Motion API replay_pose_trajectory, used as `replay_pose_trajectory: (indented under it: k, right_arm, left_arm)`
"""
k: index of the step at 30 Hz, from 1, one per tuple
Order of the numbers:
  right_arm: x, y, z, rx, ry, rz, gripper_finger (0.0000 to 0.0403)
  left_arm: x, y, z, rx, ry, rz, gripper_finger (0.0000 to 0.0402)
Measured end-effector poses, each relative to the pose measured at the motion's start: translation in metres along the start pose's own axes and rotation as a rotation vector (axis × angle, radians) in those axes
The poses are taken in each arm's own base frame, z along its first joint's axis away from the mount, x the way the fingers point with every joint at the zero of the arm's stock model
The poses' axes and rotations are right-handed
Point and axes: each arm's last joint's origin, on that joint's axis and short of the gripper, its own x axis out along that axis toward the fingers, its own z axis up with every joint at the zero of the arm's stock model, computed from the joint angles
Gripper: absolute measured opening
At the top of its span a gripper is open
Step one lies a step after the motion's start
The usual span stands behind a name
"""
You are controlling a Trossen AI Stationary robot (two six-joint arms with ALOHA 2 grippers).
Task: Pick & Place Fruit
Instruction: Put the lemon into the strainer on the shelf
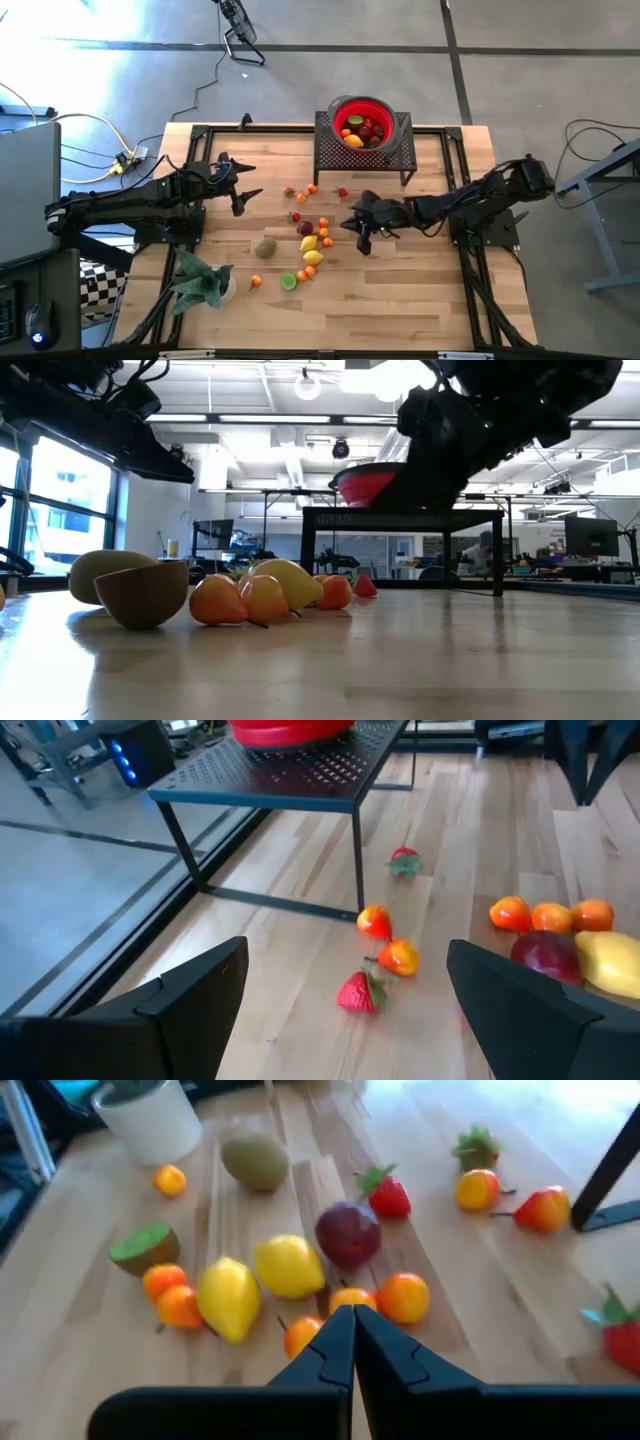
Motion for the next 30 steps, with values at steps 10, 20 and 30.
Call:
replay_pose_trajectory:
  k: [10, 20, 30]
  right_arm:
    - [0.001, -0.004, -0.001, -0.040, 0.005, -0.015, 0.0004]
    - [0.001, 0.000, 0.010, -0.026, -0.066, 0.008, 0.0003]
    - [0.018, 0.025, 0.050, -0.186, 0.075, -0.078, 0.0003]
  left_arm:
    - [0.000, 0.000, 0.000, 0.000, -0.001, -0.001, 0.0337]
    - [0.000, 0.000, 0.000, 0.000, -0.001, 0.000, 0.0337]
    - [0.000, 0.000, 0.000, 0.000, -0.001, 0.000, 0.0337]
